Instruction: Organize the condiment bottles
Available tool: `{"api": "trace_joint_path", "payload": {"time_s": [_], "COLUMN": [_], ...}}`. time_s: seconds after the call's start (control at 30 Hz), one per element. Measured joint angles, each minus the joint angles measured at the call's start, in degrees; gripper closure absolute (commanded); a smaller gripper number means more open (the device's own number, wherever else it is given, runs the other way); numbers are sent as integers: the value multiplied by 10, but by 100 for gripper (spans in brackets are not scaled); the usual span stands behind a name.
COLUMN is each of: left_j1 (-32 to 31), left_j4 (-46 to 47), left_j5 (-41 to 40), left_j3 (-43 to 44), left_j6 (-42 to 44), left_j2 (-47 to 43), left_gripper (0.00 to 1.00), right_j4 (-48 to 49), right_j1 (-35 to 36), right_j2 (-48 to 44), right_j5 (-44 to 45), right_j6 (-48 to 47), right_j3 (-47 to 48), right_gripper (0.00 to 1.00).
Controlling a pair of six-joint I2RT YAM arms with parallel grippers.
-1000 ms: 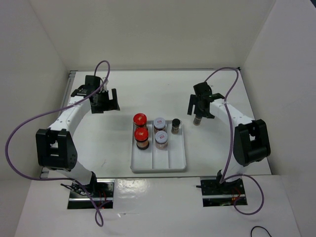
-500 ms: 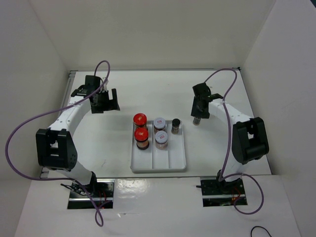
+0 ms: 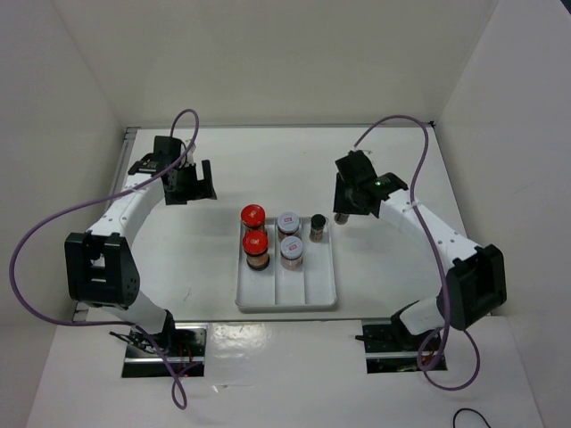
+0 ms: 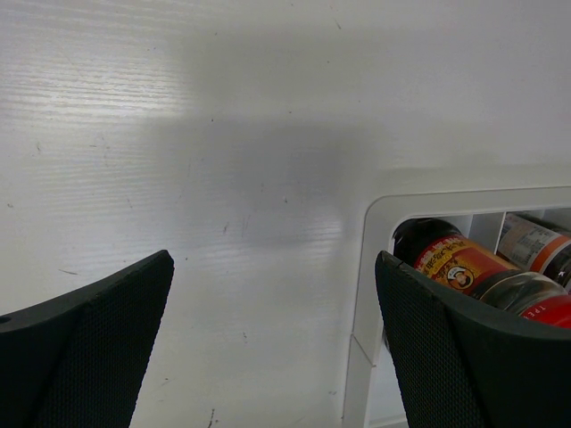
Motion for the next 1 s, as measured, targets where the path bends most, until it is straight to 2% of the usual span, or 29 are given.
{"api": "trace_joint_path", "payload": {"time_s": [0.2,0.4,0.53,0.6,1.0], "left_j1": [0,0,0,0,0], "left_j4": [0,0,0,1,0], "left_j5": [0,0,0,0,0], "left_j3": [0,-11,-14,-16,-19], "left_j6": [0,0,0,0,0], "left_j2": [0,-6,-9,-11,-16], "left_gripper": [0,0,0,0,0], "right_j4": [-42,-75,-74,-68,-17], "right_j1": [62,90,110,123,158], "right_j2": [-28,-28,-32,-35,-7], "right_j5": [5,7,-4,-11,-28], "right_j6": [24,44,56,63,74], "right_j3": [-1,-13,-29,-41,-70], "right_gripper": [83,83,83,87,87]}}
